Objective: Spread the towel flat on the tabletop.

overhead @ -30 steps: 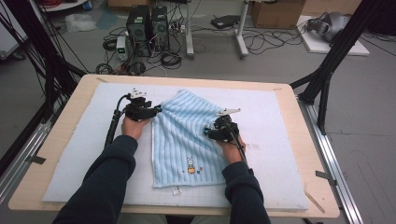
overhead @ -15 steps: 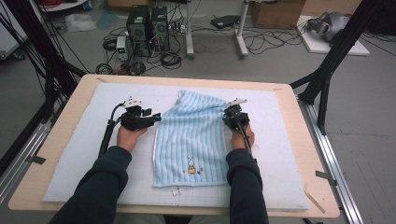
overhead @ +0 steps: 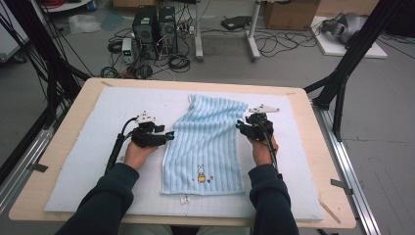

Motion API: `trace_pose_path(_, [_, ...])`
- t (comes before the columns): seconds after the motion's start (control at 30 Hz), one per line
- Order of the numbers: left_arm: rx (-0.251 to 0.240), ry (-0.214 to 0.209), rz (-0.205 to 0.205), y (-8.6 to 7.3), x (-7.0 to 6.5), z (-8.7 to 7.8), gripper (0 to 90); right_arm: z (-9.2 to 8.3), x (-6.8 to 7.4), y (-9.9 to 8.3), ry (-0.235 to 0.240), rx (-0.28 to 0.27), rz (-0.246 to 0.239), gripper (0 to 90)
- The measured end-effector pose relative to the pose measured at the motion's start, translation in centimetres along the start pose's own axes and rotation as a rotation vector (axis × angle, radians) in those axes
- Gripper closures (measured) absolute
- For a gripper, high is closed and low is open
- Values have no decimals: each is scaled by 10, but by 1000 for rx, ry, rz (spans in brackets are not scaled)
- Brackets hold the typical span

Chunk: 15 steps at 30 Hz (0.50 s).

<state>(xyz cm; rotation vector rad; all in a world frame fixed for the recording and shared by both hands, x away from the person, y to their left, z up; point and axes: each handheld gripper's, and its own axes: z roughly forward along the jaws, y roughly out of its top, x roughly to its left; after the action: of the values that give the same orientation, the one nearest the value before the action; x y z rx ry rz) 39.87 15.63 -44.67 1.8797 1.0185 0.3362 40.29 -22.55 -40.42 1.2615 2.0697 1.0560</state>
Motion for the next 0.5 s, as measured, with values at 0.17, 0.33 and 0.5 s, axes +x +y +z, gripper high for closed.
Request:
trace_pose_path(0.17, [47,14,45,-2,-9,9,475,-13,12,-18,67,50,-8,537])
trace_pose_path(0.33, [86,19,68,0,-11,13,868,-2,23,-34,113,120,-10,567])
trace_pose_path(0.5, [72,60,33,3,-5,15,884,11,27,-41,113,149,-2,774])
